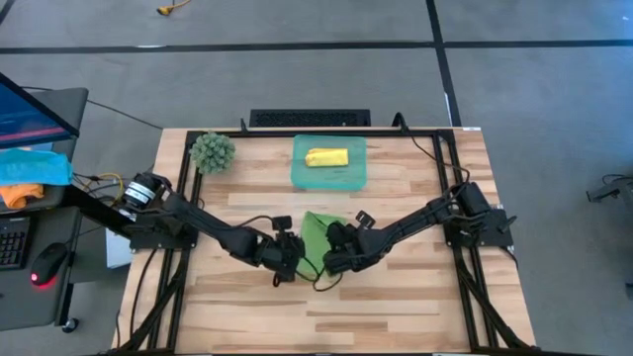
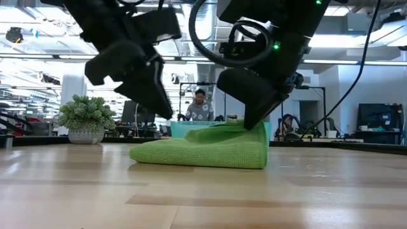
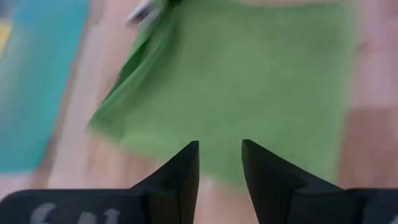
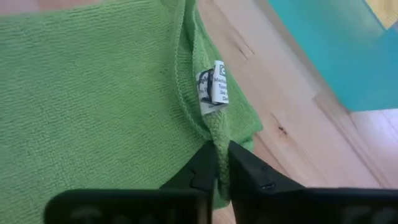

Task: Roll microfiber towels into tight, uniform cylinder then place into a basket
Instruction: Fold the green microfiber cloth, then roll the green microfiber cloth

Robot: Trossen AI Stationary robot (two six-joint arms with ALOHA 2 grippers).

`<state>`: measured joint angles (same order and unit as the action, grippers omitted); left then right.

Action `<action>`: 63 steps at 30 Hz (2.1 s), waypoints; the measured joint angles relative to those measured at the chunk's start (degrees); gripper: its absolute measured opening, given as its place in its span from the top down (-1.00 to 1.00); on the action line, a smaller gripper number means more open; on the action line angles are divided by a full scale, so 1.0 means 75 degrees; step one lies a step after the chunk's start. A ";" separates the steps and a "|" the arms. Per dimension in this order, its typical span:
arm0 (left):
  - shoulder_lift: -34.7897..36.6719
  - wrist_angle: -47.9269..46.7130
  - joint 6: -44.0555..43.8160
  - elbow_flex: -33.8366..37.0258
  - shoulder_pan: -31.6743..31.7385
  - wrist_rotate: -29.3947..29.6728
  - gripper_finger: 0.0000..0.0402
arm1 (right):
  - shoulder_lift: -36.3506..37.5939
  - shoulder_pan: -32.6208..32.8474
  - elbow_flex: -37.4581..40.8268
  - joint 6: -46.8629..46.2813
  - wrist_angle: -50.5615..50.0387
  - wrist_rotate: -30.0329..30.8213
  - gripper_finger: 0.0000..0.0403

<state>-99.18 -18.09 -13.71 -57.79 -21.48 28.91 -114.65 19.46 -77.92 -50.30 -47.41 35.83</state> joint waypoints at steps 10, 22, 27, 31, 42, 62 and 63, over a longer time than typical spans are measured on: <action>-0.0277 0.1107 0.0635 -0.0016 -0.0176 -0.0129 0.43 | 0.0000 -0.0011 -0.0010 0.0233 -0.0122 0.0003 0.26; -0.0881 0.1212 0.0772 0.0006 -0.0169 -0.0038 0.43 | 0.0717 0.0412 -0.0001 0.0341 -0.1162 0.0519 0.09; -0.0883 0.0734 0.0039 0.0002 -0.0172 -0.0426 0.43 | 0.1129 0.1200 0.0081 0.0369 -0.1314 0.0863 0.13; -0.0883 0.0679 -0.0330 0.0002 -0.0262 -0.0620 0.43 | 0.1148 0.1861 0.0404 0.0370 -0.0865 0.0850 0.18; -0.0883 0.0666 -0.1957 0.0002 -0.0274 -0.1947 0.43 | 0.1131 0.2700 0.1869 0.1453 0.2673 0.0824 0.24; -0.0936 -0.0109 -0.1620 -0.0742 -0.1145 -0.0402 0.43 | 0.1131 0.1888 0.2117 0.4135 0.6173 -0.0041 0.25; -0.0945 -0.0128 -0.1673 -0.0694 -0.1193 -0.0282 0.43 | 0.1131 0.1826 0.2117 0.4134 0.6222 -0.0182 0.25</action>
<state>-106.26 -19.05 -26.26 -62.99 -30.42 26.80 -106.17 33.16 -62.04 -19.30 -0.74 34.47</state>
